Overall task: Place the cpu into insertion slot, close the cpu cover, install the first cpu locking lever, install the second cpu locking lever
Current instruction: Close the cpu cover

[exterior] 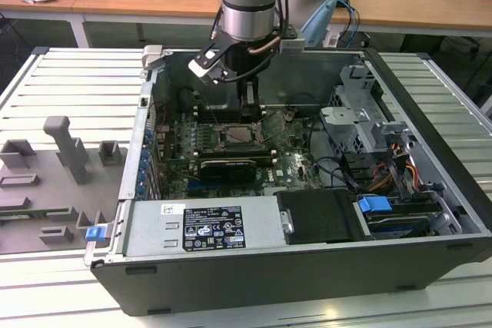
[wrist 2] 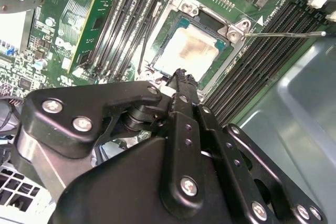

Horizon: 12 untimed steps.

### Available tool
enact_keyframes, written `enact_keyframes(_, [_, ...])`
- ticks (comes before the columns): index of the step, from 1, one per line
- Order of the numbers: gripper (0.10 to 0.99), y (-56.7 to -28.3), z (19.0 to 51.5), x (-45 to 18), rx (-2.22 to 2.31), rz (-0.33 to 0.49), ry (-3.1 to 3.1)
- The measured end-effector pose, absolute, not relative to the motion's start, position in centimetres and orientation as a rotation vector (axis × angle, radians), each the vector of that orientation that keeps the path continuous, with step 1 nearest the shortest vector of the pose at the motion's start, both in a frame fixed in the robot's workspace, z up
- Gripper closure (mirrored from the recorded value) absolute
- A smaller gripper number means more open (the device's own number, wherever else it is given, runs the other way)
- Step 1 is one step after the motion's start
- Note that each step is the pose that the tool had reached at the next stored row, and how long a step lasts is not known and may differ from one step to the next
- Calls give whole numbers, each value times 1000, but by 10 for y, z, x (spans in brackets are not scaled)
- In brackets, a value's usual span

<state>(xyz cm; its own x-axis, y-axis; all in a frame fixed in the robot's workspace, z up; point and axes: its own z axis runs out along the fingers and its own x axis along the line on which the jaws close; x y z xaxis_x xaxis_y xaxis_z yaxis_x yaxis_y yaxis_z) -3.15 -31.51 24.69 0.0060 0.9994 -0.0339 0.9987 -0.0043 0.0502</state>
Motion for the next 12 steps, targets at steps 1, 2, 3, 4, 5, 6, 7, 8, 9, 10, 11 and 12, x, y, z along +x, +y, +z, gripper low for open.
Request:
enact_keyframes(1, [980,-315,248,-32,2185,18,2174])
enact_keyframes(2, [980,-315,249,-32,2185,18,2174])
enact_keyframes(3, [980,-315,251,-32,2185,18,2174])
enact_keyframes(4, [980,-315,252,-32,2185,18,2174])
enact_keyframes(5, [980,-315,253,-32,2185,18,2174])
enact_keyframes(6, [980,-315,254,-32,2185,17,2174])
enact_keyframes(7, [980,-315,254,-32,2185,18,2174])
enact_keyframes(8, [980,-315,255,-32,2185,18,2174])
enact_keyframes(9, [980,-315,256,-32,2185,18,2174])
enact_keyframes(10, [980,-315,256,-32,2185,18,2174])
enact_keyframes(11, [980,-315,257,-32,2185,18,2174])
enact_keyframes(12, [980,-315,257,-31,2185,18,2174])
